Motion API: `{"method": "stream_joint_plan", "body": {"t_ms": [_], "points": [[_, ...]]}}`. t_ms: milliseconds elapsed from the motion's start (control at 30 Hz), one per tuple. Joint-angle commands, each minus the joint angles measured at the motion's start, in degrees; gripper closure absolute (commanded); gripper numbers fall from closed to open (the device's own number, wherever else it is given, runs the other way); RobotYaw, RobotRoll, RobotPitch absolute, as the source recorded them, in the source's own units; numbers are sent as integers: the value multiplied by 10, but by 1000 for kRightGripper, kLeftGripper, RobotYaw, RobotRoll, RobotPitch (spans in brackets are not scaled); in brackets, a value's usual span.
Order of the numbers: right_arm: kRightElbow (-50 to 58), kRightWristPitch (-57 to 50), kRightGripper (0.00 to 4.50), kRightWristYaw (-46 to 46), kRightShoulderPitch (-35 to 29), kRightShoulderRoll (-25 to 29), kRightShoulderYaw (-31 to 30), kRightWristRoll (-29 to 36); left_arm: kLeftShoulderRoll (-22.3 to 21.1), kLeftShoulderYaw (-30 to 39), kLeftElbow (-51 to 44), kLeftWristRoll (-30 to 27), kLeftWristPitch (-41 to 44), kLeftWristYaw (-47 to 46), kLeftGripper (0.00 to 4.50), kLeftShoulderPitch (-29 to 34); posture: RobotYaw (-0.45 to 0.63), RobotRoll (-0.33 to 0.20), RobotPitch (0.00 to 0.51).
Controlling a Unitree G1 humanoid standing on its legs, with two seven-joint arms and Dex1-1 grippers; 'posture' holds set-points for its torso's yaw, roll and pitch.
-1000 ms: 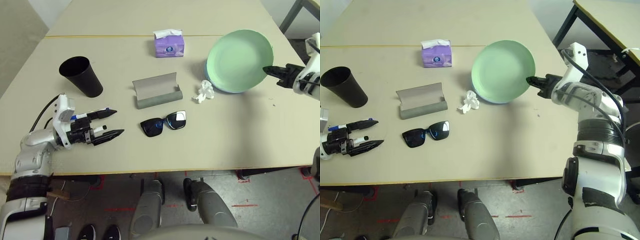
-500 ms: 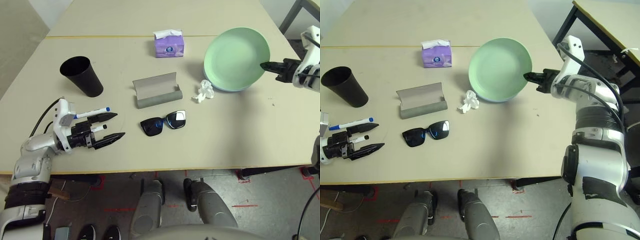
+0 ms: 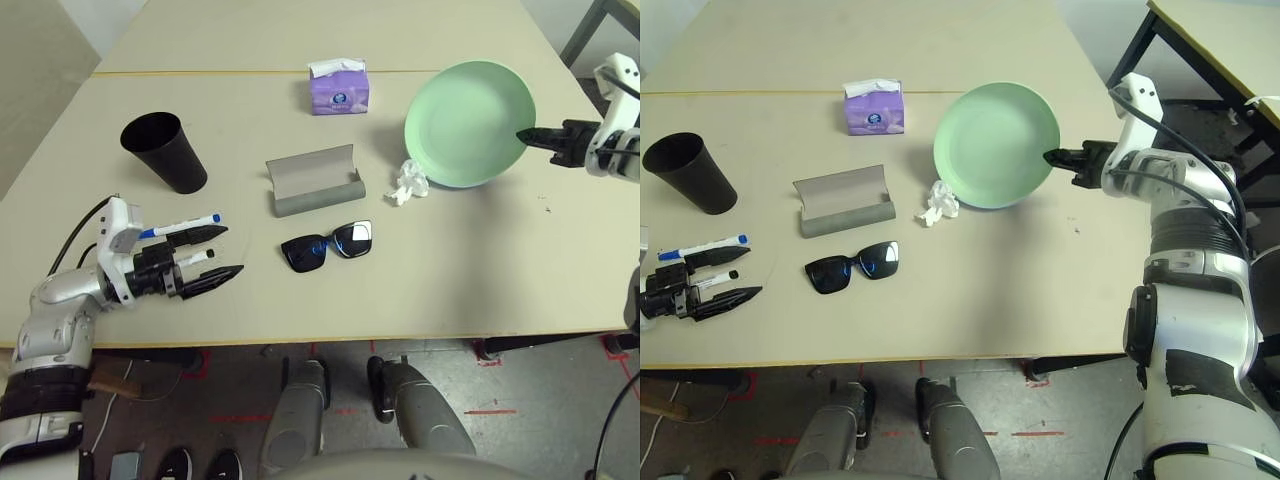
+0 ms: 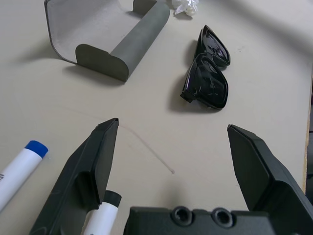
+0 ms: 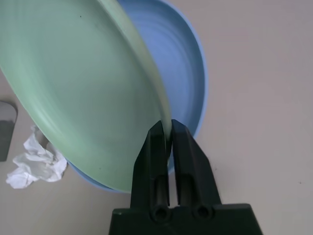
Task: Organize and tidy the items on the table.
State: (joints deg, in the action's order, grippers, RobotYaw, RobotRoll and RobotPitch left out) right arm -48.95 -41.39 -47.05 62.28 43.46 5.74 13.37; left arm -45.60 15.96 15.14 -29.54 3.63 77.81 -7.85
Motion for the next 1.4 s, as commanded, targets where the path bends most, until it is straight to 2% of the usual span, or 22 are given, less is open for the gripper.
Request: {"method": "stream_joint_plan", "body": {"t_ms": [33, 300, 500, 700, 833, 933, 1000, 1067, 1167, 1267, 1400], "points": [[-12, 1, 3059, -9, 8, 4, -6, -12, 3, 0, -11, -2, 3, -1, 0, 11, 28, 0, 261], [-18, 5, 20, -15, 17, 9, -5, -21, 14, -5, -11, 0, 3, -5, 0, 11, 17, 0, 253], [17, -23, 20, -26, 2, 26, 6, -13, 14, -9, 5, 5, 1, -2, 0, -6, -2, 0, 251], [140, -101, 20, -27, -84, 60, 38, 19, 16, -19, 29, 12, -5, 5, 0, -30, -27, 0, 244], [374, -197, 20, -59, -231, 89, 66, 90, 17, -24, 45, 15, -10, 8, 0, -46, -40, 0, 244], [540, -242, 20, -51, -343, 89, 110, 138, 15, -26, 59, 17, -14, 12, 0, -58, -52, 0, 249], [641, -264, 20, -33, -409, 75, 142, 163, 13, -26, 71, 19, -18, 15, 0, -65, -64, 0, 253], [704, -277, 20, -9, -448, 51, 161, 183, 11, -26, 82, 20, -21, 18, 0, -73, -70, 0, 253], [774, -260, 20, 45, -489, -13, 152, 186, 6, -27, 94, 23, -24, 25, 0, -83, -78, 0, 252], [775, -187, 20, 100, -500, -56, 97, 135, 3, -28, 103, 28, -26, 32, 0, -93, -70, 0, 247], [721, -97, 20, 162, -476, -120, 57, 88, -4, -24, 106, 30, -27, 38, 0, -100, -57, 0, 241]]}}
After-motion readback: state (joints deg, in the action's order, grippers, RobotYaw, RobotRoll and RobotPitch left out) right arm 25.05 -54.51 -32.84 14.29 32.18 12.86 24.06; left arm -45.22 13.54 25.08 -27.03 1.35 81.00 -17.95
